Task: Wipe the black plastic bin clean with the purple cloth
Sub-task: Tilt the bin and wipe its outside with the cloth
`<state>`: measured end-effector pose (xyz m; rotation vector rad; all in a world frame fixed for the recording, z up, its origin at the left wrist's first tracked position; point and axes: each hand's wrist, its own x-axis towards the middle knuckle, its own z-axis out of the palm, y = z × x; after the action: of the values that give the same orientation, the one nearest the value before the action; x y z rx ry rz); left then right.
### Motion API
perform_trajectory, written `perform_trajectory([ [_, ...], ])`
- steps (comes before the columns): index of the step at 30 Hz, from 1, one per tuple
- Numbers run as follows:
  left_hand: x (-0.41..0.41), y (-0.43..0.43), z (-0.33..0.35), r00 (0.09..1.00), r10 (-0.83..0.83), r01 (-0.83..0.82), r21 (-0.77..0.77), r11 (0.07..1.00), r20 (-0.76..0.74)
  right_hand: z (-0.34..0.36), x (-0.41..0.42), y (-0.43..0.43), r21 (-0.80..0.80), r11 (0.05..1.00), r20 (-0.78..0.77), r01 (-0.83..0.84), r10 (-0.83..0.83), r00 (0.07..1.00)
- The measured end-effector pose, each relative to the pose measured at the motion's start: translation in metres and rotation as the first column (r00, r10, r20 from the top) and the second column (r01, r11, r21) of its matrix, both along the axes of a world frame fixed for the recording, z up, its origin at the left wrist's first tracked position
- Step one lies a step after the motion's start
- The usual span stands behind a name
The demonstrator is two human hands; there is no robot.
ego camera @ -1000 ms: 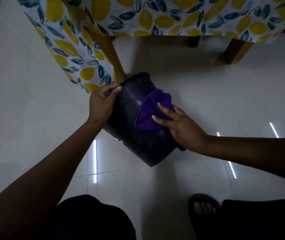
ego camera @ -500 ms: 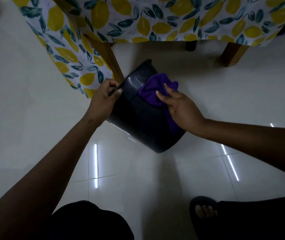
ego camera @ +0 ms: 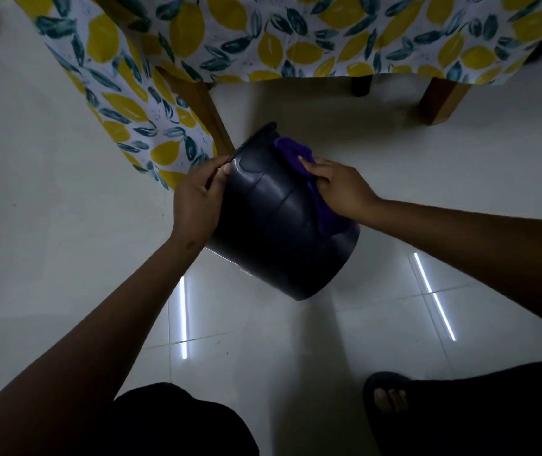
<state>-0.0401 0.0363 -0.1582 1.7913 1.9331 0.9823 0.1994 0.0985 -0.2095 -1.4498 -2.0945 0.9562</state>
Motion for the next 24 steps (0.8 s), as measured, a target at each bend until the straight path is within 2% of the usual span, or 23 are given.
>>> perform_trajectory([
  [4, -0.001, -0.001, -0.002, 0.997, -0.03, 0.034, 0.057, 0.998, -0.066, 0.001, 0.0, -0.016, 0.006, 0.998, 0.0, 0.055, -0.055, 0.998],
  [8, -0.006, 0.001, -0.005, 0.995, -0.014, 0.016, 0.02, 1.0, -0.096, -0.003, -0.01, -0.045, 0.181, 0.982, 0.03, -0.045, 0.04, 0.999],
  [11, -0.008, 0.001, -0.007, 0.998, -0.027, 0.028, 0.013, 1.0, -0.057, -0.006, -0.011, -0.048, 0.219, 0.971, 0.092, -0.091, 0.072, 0.993],
  [14, -0.008, 0.0, -0.006, 0.999, -0.012, 0.013, 0.012, 1.0, -0.043, -0.008, -0.012, -0.028, 0.157, 0.983, 0.044, -0.091, 0.085, 0.995],
  [17, -0.005, -0.004, -0.003, 0.999, -0.029, 0.03, 0.045, 0.999, -0.022, -0.006, -0.01, -0.002, -0.015, 1.0, 0.014, -0.028, 0.028, 1.0],
  [20, -0.001, -0.004, 0.001, 0.999, -0.03, 0.029, 0.049, 0.998, 0.019, 0.002, 0.0, 0.014, -0.237, 0.971, -0.03, 0.044, -0.052, 0.998],
  [21, -0.001, -0.002, 0.003, 0.999, -0.022, 0.02, 0.038, 0.999, 0.042, 0.004, 0.003, 0.014, -0.266, 0.962, -0.042, 0.06, -0.074, 0.996],
  [24, -0.002, 0.003, 0.003, 0.998, 0.0, -0.001, 0.006, 1.0, 0.055, 0.007, 0.002, 0.002, -0.138, 0.988, -0.027, 0.069, -0.073, 0.997],
])
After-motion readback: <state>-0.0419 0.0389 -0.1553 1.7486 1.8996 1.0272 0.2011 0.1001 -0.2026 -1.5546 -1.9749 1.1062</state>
